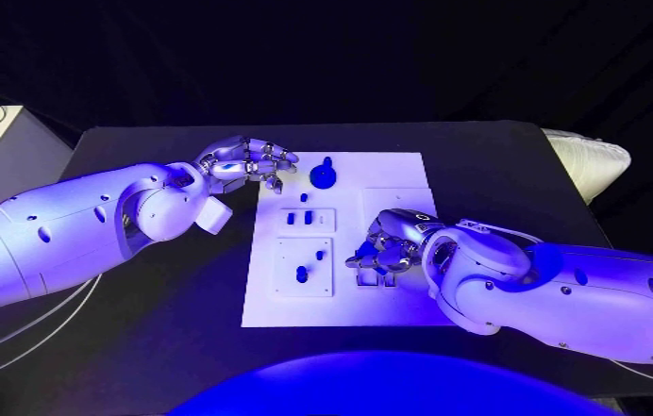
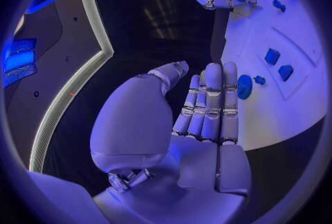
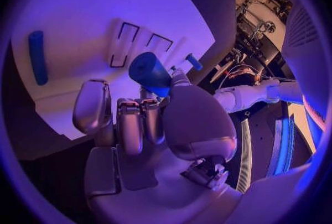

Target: Assemble the parts on the task board

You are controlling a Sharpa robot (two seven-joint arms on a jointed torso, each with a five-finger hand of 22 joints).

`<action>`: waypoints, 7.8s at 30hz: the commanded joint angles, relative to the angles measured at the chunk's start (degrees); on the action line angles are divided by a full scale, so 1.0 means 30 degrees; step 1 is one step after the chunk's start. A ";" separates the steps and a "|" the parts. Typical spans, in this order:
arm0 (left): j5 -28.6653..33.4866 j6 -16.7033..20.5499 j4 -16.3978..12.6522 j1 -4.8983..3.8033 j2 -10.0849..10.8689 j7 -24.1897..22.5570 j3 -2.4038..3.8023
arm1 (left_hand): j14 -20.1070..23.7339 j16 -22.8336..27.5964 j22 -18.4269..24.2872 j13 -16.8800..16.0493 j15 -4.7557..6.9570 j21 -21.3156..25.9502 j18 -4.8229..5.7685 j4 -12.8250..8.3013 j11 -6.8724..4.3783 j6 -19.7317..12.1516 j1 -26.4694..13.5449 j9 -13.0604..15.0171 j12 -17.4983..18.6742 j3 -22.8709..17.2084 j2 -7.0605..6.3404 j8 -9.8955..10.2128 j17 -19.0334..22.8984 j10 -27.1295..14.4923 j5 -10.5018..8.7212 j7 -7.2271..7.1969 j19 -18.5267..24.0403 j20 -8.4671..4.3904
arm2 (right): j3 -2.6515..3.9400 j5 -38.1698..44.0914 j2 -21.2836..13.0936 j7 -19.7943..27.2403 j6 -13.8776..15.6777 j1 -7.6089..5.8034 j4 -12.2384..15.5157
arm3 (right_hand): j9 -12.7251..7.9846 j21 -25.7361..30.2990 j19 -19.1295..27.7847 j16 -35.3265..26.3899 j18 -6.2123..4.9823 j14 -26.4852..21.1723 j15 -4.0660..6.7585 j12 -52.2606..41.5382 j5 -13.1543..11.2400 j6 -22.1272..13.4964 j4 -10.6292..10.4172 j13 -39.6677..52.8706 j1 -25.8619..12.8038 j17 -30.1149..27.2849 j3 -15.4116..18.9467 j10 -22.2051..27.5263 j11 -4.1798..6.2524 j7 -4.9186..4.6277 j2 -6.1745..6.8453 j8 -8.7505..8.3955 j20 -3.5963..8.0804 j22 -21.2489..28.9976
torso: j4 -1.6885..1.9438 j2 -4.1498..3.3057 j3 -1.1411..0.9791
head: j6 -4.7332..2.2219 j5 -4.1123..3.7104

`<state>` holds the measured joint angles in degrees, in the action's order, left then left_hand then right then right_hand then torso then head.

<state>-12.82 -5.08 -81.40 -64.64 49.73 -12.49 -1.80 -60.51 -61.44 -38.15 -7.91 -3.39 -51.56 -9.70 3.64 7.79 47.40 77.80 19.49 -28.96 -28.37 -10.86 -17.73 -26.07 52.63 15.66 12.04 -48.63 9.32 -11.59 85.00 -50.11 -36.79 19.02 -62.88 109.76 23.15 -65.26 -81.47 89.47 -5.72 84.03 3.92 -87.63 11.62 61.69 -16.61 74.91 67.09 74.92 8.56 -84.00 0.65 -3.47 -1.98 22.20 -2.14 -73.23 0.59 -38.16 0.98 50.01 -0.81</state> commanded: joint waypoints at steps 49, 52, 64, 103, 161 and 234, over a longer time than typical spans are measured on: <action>-0.0113 -0.0591 -0.0025 0.0004 0.0027 0.0164 0.0006 | 0.0057 0.0114 0.0070 0.0044 -0.0109 0.0160 -0.0267 0.0174 0.0076 -0.0198 0.0007 -0.0005 -0.0093 0.0022 0.0163 -0.0162 0.0027 -0.0138 -0.0019 0.0025 -0.0166 0.0003 | 0.0001 0.2819 -0.0082 0.0150 -0.0658 0.0273 -0.0067 | -0.0149 0.1790 0.0527 -0.0466 -0.0005 0.1640 -0.0099 0.1435 -0.0720 -0.0620 -0.0121 0.3576 -0.0079 0.3561 0.0569 -0.0920 -0.0202 -0.0236 0.2559 0.0243 -0.0164 0.0865 | 0.0073 -0.0070 0.0027 | -0.0003 -0.0046; -0.0117 -0.0605 -0.0025 0.0004 0.0028 0.0172 0.0006 | 0.0058 0.0114 0.0071 0.0044 -0.0110 0.0162 -0.0267 0.0177 0.0077 -0.0199 0.0005 -0.0005 -0.0094 0.0023 0.0163 -0.0163 0.0027 -0.0139 -0.0019 0.0025 -0.0166 0.0004 | 0.0001 0.2833 -0.0080 0.0276 -0.0403 0.0282 -0.0055 | -0.0158 0.1943 0.0572 -0.0501 -0.0028 0.1624 -0.0113 0.1574 -0.0625 -0.0683 -0.0124 0.3494 -0.0215 0.3493 0.0452 -0.0849 -0.0219 -0.0256 0.2744 0.0257 -0.0177 0.0945 | 0.0078 -0.0074 0.0030 | -0.0003 -0.0041; -0.0122 -0.0648 -0.0031 0.0004 0.0042 0.0215 0.0006 | 0.0058 0.0115 0.0073 0.0045 -0.0110 0.0164 -0.0267 0.0180 0.0078 -0.0201 0.0003 -0.0005 -0.0094 0.0024 0.0164 -0.0165 0.0027 -0.0139 -0.0020 0.0026 -0.0166 0.0004 | 0.0001 0.3027 -0.0098 0.0533 0.0297 0.0298 -0.0016 | -0.0174 0.2581 0.0777 -0.0686 -0.0128 0.1533 -0.0161 0.2315 -0.0458 -0.0911 -0.0132 0.3038 -0.0443 0.3125 0.0225 -0.0466 -0.0279 -0.0323 0.3260 0.0312 -0.0219 0.1299 | 0.0085 -0.0080 0.0025 | -0.0003 -0.0022; -0.0201 -0.0684 0.0002 0.0004 0.0093 0.0285 0.0004 | 0.0083 0.0132 0.0099 0.0054 -0.0111 0.0206 -0.0268 0.0203 0.0077 -0.0222 0.0034 -0.0010 -0.0108 0.0027 0.0172 -0.0214 0.0035 -0.0144 -0.0020 0.0026 -0.0167 0.0008 | 0.0001 0.3742 -0.1582 0.3483 -0.0512 0.0172 0.0514 | -0.0300 0.3520 0.1012 -0.0821 -0.0233 0.1493 -0.0410 0.3080 -0.0106 -0.1988 -0.0077 0.2574 0.1194 0.2982 0.0029 0.0057 -0.0579 -0.0663 0.3870 0.0341 -0.0424 0.1710 | 0.0101 -0.0095 0.0021 | -0.0003 0.0030; -0.0259 -0.0864 -0.0005 0.0004 0.0123 0.0406 0.0000 | 0.0087 0.0135 0.0124 0.0064 -0.0127 0.0243 -0.0264 0.0307 0.0089 -0.0243 -0.0042 -0.0017 -0.0115 0.0051 0.0208 -0.0251 0.0037 -0.0156 -0.0016 0.0036 -0.0173 0.0018 | -0.0008 0.5621 -0.1846 0.1367 -0.1072 0.0169 0.0440 | 0.0740 -0.0656 -0.0599 0.0175 0.0509 0.1992 0.0588 -0.0789 0.3748 -0.0009 -0.0080 0.5031 -0.0504 0.5027 -0.0720 -0.1999 0.0732 0.0894 0.1869 0.4358 0.0338 -0.1350 | 0.0121 -0.0122 0.0027 | -0.0003 -0.0107; -0.0365 -0.1000 0.0046 0.0006 0.0104 0.0639 -0.0001 | 0.0100 0.0142 0.0165 0.0093 -0.0122 0.0302 -0.0272 0.0359 0.0087 -0.0319 0.0024 -0.0039 -0.0110 0.0015 0.0256 -0.0311 0.0042 -0.0218 0.0028 0.0032 -0.0198 0.0021 | -0.0040 0.3339 -0.1664 0.2441 -0.2741 0.0345 0.0758 | 0.0467 -0.0170 -0.0483 0.0175 0.0442 0.1992 0.0542 -0.0626 -0.1337 -0.0362 -0.0195 0.4939 -0.4505 0.5027 0.0128 -0.1938 0.0651 0.0778 0.3987 0.5463 0.0333 -0.1563 | 0.0122 -0.0119 0.0017 | -0.0003 -0.0139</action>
<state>-13.65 -6.87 -81.22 -64.64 50.12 -10.34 -1.81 -60.29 -61.22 -37.70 -7.69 -3.60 -50.93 -9.70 4.43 8.00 46.99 78.03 19.45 -28.96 -28.23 -10.63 -18.40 -26.01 52.42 15.66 12.05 -48.84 9.53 -11.70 95.80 -55.06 -30.65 11.01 -61.89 111.92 24.62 -65.55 -83.00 89.81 -4.83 84.03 5.34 -89.63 7.34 60.89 -17.22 74.90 53.53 74.92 8.77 -83.89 2.60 -1.15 9.66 38.37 -1.23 -74.92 0.95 -38.50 1.06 50.00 -1.15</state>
